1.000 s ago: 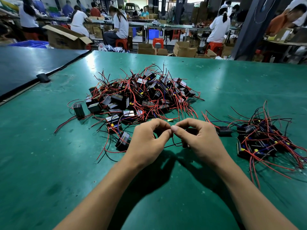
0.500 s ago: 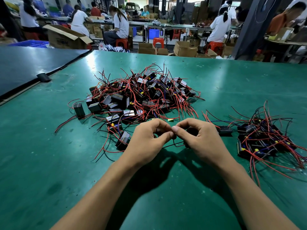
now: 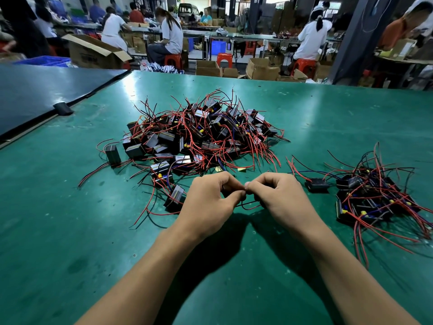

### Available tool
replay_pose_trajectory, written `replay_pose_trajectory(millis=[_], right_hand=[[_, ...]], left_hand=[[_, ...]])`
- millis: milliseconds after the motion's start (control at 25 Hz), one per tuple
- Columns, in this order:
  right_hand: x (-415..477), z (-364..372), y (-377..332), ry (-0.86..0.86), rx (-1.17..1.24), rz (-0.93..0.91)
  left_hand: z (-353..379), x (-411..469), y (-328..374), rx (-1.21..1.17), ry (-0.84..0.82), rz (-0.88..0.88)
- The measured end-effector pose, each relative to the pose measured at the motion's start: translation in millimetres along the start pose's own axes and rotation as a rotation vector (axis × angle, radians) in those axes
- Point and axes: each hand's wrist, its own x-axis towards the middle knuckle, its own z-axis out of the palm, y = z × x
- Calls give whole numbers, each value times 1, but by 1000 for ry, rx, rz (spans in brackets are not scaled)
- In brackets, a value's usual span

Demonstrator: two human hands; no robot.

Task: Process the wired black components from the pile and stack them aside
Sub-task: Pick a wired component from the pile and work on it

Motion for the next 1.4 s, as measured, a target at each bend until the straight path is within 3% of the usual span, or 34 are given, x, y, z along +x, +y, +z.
replay_pose_trajectory(millis=[160, 400, 880, 1080, 1200, 1400], right_hand=[[1, -1, 2, -54, 62, 49], [0, -20, 5, -210, 242, -108], [0, -18, 10, -188, 87, -208], [0, -17, 10, -175, 47, -176], [0, -12, 7, -221, 19, -153], [2, -10, -2, -268, 234, 162]], left_hand=[[1, 1, -1, 43, 0, 9], [-3, 5, -4, -117, -44, -114], [-9, 7, -5, -213, -169, -140], [-8, 5, -2, -181, -141, -101], [-7, 3, -3, -43, -71, 22], [-5, 0, -4, 81, -33, 137]])
